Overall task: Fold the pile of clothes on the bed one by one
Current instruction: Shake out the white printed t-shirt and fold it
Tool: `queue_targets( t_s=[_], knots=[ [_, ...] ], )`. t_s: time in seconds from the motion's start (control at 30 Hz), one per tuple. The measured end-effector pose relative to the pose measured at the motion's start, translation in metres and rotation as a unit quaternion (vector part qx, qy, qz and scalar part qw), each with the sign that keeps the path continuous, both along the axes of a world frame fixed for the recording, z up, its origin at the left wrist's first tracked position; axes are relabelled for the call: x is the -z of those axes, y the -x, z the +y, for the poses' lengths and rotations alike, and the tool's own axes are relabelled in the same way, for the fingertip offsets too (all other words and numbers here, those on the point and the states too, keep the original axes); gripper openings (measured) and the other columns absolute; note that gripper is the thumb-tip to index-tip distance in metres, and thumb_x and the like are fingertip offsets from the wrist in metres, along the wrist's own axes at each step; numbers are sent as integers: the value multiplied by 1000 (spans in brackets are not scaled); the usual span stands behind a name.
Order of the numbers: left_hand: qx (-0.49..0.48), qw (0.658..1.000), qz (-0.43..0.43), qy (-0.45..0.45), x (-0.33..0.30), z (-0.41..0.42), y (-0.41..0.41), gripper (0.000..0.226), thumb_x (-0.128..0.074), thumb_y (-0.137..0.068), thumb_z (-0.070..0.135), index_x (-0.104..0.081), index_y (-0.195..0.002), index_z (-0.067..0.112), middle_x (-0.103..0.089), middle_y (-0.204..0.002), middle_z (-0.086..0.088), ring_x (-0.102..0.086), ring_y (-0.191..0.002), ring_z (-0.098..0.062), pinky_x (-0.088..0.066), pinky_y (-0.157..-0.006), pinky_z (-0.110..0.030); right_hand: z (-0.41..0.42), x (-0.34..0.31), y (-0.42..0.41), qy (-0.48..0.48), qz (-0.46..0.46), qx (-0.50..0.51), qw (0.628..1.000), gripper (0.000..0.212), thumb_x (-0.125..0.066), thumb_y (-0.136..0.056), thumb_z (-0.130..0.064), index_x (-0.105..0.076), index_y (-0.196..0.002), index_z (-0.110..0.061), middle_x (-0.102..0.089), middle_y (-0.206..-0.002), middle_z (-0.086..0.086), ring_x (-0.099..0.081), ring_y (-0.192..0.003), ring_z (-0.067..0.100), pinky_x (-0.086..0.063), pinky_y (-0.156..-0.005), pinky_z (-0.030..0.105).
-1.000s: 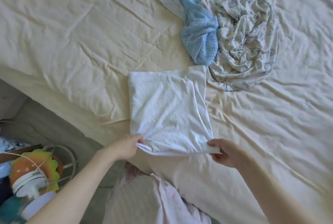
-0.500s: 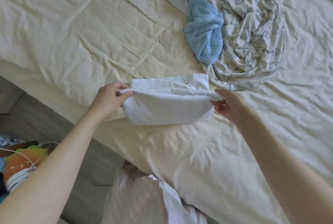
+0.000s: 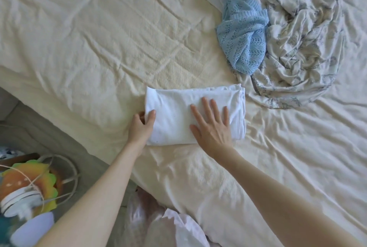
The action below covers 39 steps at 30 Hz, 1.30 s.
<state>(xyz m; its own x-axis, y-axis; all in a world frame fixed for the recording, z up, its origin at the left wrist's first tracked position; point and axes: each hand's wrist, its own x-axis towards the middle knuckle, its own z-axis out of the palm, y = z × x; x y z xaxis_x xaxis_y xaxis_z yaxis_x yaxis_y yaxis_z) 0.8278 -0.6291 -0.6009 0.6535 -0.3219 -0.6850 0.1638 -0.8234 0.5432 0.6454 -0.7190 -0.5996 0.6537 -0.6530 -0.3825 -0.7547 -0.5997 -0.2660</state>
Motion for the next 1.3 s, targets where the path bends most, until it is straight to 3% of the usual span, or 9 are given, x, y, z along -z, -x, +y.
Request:
queue_targets(
  t_s=[0.37,0.53,0.6,0.7,0.77,0.93,1.13,1.23,1.3],
  knots=[
    [9,995,88,43,-27,-13,1,23,-62,-89,15,-59,-112,9,-66,-97,-3,-62,-84,-17,-47,-66,-28,-13,34,-6,-24,103,-61,993,60,-18,-98,-51,1,-151,-30,10,-160,5,10,-146,25,12,-113,55],
    [-5,996,24,80,-68,-35,30,17,-65,-86,20,-62,-102,15,-66,-91,1,-62,-83,-17,-48,-73,-32,-23,1,18,-95,-122,83,984,49,-38,-100,-16,-30,-148,-18,-27,-155,3,-19,-145,21,-10,-117,42],
    [4,995,7,101,-84,-47,47,19,-68,-83,25,-62,-101,20,-64,-86,5,-61,-79,-14,-46,-71,-29,-17,-16,42,-149,-216,231,937,43,-42,-99,-12,-40,-143,-17,-40,-148,2,-32,-140,17,-25,-114,31],
    [40,991,-34,120,-93,-78,83,33,-71,-76,35,-60,-103,20,-61,-86,8,-59,-83,-15,-46,-76,-28,-8,-40,81,-354,-334,486,726,37,-37,-101,-34,-45,-136,-26,-54,-135,-4,-50,-124,9,-42,-99,22],
    [88,987,-59,123,-85,-101,112,28,-71,-77,34,-55,-98,23,-59,-87,10,-58,-86,-15,-43,-76,-24,-6,-43,99,-384,-378,537,649,42,-33,-95,-47,-47,-131,-30,-59,-127,-5,-56,-117,9,-47,-96,32],
    [341,936,11,82,-39,-123,167,39,-48,-95,14,-44,-131,-1,-46,-131,-19,-45,-123,-31,-33,-103,-31,-11,-33,99,-337,-408,586,614,36,-43,-99,-35,-48,-133,-25,-56,-130,-5,-57,-115,7,-52,-87,23],
    [478,853,-131,165,-30,-72,152,43,-44,-97,6,-41,-139,2,-38,-148,-10,-24,-143,-23,-13,-114,-26,-10,-24,84,-293,-348,583,674,29,-53,-96,-17,-58,-124,-15,-59,-124,8,-61,-103,17,-51,-93,35],
    [540,819,-162,106,-22,-49,141,58,-45,-98,26,-19,-148,12,-7,-156,2,5,-145,-18,2,-116,-33,-6,-23,84,-368,-391,616,577,29,-58,-93,-22,-57,-121,-12,-62,-118,14,-64,-99,23,-54,-85,31],
    [601,778,-177,41,-15,-44,138,75,-42,-97,41,11,-146,19,21,-150,7,24,-138,-16,13,-114,-31,-5,-19,84,-383,-382,622,566,34,-58,-93,-21,-54,-124,-7,-65,-112,15,-65,-96,24,-54,-85,32]
  ],
)
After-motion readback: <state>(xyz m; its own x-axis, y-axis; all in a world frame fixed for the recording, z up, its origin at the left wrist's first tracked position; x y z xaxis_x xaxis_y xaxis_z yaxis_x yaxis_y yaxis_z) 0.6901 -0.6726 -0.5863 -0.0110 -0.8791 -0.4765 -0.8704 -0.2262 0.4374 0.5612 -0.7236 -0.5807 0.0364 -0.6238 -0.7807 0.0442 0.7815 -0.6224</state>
